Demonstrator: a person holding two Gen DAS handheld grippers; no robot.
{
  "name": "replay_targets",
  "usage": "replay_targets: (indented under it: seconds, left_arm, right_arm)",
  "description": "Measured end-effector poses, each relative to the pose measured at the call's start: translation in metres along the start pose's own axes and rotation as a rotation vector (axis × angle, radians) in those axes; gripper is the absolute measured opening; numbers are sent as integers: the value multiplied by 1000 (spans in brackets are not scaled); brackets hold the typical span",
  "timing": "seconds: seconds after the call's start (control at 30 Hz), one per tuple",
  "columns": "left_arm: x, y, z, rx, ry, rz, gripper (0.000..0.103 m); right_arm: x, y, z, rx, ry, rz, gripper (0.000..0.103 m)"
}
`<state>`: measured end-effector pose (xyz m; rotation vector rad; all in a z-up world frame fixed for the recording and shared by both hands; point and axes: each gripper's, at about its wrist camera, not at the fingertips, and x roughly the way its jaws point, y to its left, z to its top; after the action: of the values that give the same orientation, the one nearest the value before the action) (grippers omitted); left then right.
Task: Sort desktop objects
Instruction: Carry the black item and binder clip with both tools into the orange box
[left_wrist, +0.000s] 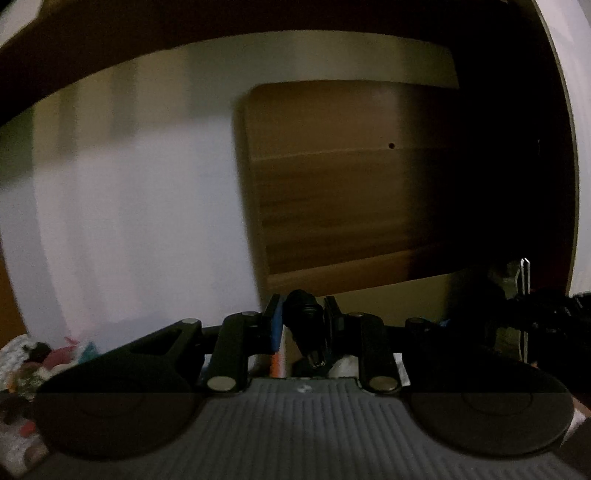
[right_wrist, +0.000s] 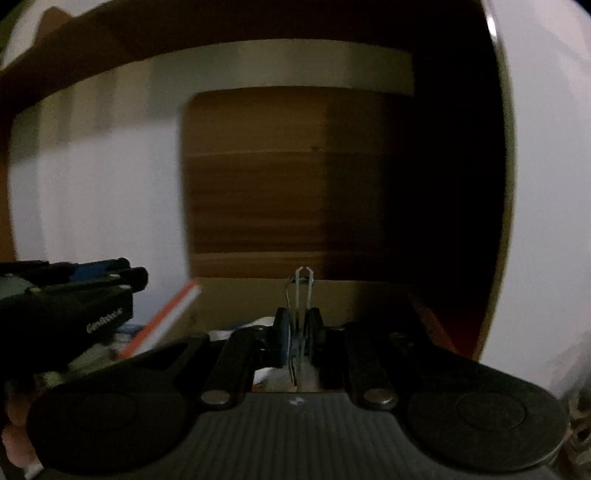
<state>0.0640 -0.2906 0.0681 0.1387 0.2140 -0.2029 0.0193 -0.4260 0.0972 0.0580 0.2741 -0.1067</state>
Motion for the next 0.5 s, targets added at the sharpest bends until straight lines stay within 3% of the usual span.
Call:
replay_targets:
  seconds: [0.5]
  left_arm:
    - [50,-13,-13,15,71,-5,24]
  right_arm:
    - [75,-17,-5,134,20,-1,8]
